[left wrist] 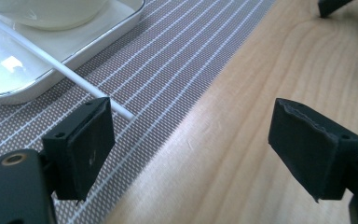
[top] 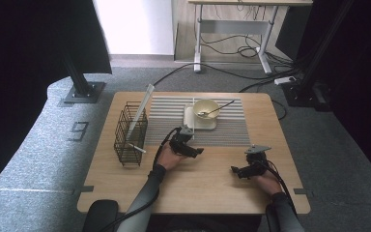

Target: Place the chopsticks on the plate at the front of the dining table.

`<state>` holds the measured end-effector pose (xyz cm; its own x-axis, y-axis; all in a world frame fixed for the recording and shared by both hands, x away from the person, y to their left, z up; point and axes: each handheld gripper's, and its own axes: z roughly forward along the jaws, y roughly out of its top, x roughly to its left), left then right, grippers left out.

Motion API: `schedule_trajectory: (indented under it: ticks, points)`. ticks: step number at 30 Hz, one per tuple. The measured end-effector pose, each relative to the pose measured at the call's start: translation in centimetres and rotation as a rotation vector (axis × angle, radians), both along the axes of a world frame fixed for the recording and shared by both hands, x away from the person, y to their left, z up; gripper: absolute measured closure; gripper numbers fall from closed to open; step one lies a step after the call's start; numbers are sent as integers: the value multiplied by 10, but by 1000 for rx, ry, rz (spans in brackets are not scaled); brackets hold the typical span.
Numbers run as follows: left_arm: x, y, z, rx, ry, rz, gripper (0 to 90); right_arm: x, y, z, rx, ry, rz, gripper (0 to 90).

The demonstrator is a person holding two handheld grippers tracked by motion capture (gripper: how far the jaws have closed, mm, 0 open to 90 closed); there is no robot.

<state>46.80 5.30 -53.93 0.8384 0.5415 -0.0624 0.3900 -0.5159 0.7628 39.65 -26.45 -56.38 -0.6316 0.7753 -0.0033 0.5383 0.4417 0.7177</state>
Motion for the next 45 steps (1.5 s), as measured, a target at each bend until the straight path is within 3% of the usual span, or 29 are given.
schedule_trajectory:
  ticks: [7, 19, 24, 32, 45]
  points:
    - [-24, 3, 1, 71, 4, -21, 0, 0, 0, 0, 0, 0, 0, 0]
    - [-68, 27, -6, 133, 22, -19, 0, 0, 1, 0, 0, 0, -2, 0]
    - [-80, 47, -15, 138, 30, 23, 0, 0, 1, 0, 0, 0, -1, 0]
    - [-85, 58, -19, 158, 30, 65, 0, 0, 2, 0, -1, -1, 0, 0]
    - [-85, 58, -19, 158, 36, 68, 0, -1, 3, 2, -12, 7, -10, 0]
